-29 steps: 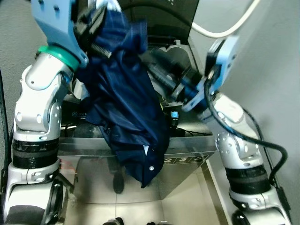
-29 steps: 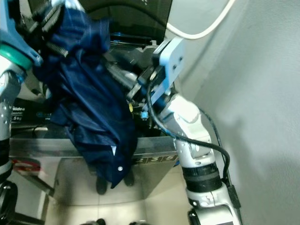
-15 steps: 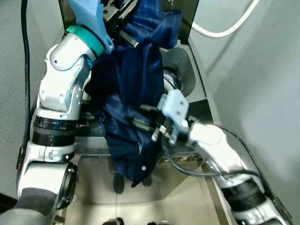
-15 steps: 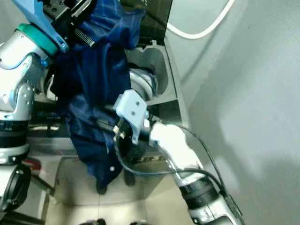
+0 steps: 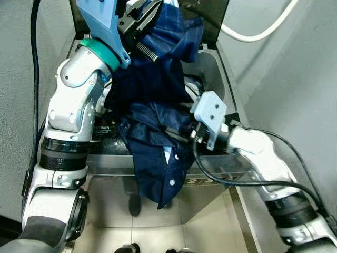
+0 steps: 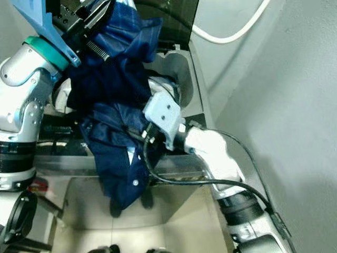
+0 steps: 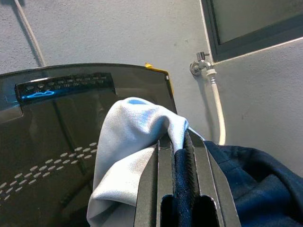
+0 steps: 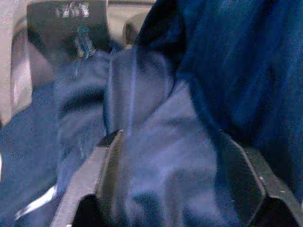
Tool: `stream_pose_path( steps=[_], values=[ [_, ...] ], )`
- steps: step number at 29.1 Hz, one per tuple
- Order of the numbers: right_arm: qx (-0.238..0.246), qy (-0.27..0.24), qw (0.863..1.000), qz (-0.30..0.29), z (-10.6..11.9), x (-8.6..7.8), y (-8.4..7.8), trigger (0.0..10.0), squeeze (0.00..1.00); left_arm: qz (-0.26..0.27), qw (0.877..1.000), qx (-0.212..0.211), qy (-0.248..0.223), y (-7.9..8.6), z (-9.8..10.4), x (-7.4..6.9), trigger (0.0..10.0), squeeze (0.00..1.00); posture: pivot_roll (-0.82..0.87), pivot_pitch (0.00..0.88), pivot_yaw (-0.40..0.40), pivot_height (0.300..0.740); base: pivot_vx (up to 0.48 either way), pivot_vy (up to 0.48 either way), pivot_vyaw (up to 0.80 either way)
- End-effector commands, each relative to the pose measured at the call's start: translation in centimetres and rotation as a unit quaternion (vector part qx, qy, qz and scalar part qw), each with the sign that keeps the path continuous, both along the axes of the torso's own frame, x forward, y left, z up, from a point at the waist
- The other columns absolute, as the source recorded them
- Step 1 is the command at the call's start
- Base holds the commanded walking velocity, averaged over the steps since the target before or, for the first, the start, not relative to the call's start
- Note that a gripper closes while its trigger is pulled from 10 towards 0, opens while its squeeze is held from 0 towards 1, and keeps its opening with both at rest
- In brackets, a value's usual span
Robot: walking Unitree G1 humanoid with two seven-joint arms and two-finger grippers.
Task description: Clothes washing
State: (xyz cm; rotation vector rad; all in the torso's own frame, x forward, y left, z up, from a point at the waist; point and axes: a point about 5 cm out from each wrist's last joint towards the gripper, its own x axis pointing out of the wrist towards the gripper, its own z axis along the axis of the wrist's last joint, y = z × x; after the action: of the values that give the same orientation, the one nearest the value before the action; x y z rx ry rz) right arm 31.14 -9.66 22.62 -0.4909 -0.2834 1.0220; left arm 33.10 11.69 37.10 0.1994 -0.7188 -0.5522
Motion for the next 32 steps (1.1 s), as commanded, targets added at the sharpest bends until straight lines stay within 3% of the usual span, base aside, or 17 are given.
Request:
stream_pose_path(
  steps=[1, 3, 4, 11, 12, 13, 14, 15, 16, 26, 30, 31, 32],
  values=[
    [-0.025, 0.004, 1.000, 0.001, -0.9, -0.1, -0.1, 10.0, 1.00, -0.011, 1.000, -0.003, -0.013, -0.4, 0.2, -0.5, 10.0, 0.00, 0.04, 0.097, -0.017, 0.740, 0.000, 0.000, 0.00],
    [-0.032, 0.001, 0.999, -0.004, -1.2, 0.0, 0.0, 10.0, 1.00, -0.010, 1.000, -0.003, -0.013, -0.5, 0.2, -0.6, 10.0, 0.00, 0.04, 0.097, -0.017, 0.740, 0.000, 0.000, 0.00],
    [-0.042, -0.003, 0.999, -0.006, -1.5, 0.1, 0.3, 10.0, 0.00, -0.010, 1.000, -0.003, -0.012, -0.5, 0.2, -0.6, 10.0, 0.00, 0.05, 0.094, -0.016, 0.740, 0.000, 0.000, 0.00],
    [-0.082, -0.002, 0.997, 0.004, -2.2, 0.3, 0.9, 10.0, 0.00, -0.010, 1.000, -0.003, -0.011, -0.4, 0.1, -0.7, 10.0, 0.00, 0.05, 0.088, -0.017, 0.740, 0.000, 0.000, 0.00],
    [-0.094, 0.001, 0.996, 0.000, -2.5, 0.5, 1.0, 8.3, 0.00, -0.010, 1.000, -0.003, -0.010, -0.4, 0.1, -0.7, 10.0, 0.00, 0.05, 0.088, -0.018, 0.740, 0.000, 0.000, 0.00],
    [-0.102, 0.004, 0.995, -0.004, -2.7, 0.6, 1.0, 4.4, 0.00, -0.010, 1.000, -0.003, -0.010, -0.4, 0.0, -0.8, 10.0, 0.00, 0.05, 0.088, -0.018, 0.740, 0.000, 0.000, 0.00],
    [-0.102, 0.004, 0.995, -0.004, -2.7, 0.6, 1.0, 4.4, 0.00, -0.010, 1.000, -0.003, -0.010, -0.4, 0.0, -0.8, 10.0, 0.00, 0.05, 0.088, -0.018, 0.740, 0.000, 0.000, 0.00],
    [-0.104, 0.010, 0.994, -0.004, -2.9, 0.7, 1.0, 2.8, 0.00, -0.009, 1.000, -0.003, -0.010, -0.4, 0.0, -0.8, 10.0, 0.00, 0.05, 0.090, -0.020, 0.740, 0.000, 0.000, 0.00],
    [-0.102, 0.018, 0.995, -0.003, -3.1, 0.7, 1.0, 0.0, 0.00, -0.009, 1.000, -0.004, -0.009, -0.4, 0.0, -0.8, 10.0, 0.00, 0.05, 0.090, -0.020, 0.740, 0.000, 0.000, 0.00],
    [-0.063, 0.035, 0.997, -0.001, -3.0, 0.7, 1.1, 0.0, 0.00, -0.007, 1.000, -0.006, -0.004, -0.4, -0.2, -0.9, 10.0, 0.00, 0.05, 0.098, -0.019, 0.740, 0.000, 0.000, 0.00],
    [-0.025, 0.039, 0.999, -0.012, -2.4, 0.9, 1.1, 0.0, 0.00, -0.006, 1.000, -0.007, -0.003, -0.4, -0.3, -0.8, 10.0, 0.00, 0.05, 0.100, -0.019, 0.740, 0.000, 0.000, 0.00],
    [0.049, 0.046, 0.997, -0.035, -1.2, 1.5, 1.1, 0.0, 0.00, -0.004, 1.000, -0.009, -0.001, -0.4, -0.3, -0.8, 10.0, 0.00, 0.05, 0.102, -0.018, 0.740, 0.000, 0.000, 0.00],
    [0.049, 0.046, 0.997, -0.035, -1.2, 1.5, 1.1, 0.0, 0.00, -0.004, 1.000, -0.009, -0.001, -0.4, -0.3, -0.8, 10.0, 0.00, 0.05, 0.102, -0.018, 0.740, 0.000, 0.000, 0.00]
  ],
)
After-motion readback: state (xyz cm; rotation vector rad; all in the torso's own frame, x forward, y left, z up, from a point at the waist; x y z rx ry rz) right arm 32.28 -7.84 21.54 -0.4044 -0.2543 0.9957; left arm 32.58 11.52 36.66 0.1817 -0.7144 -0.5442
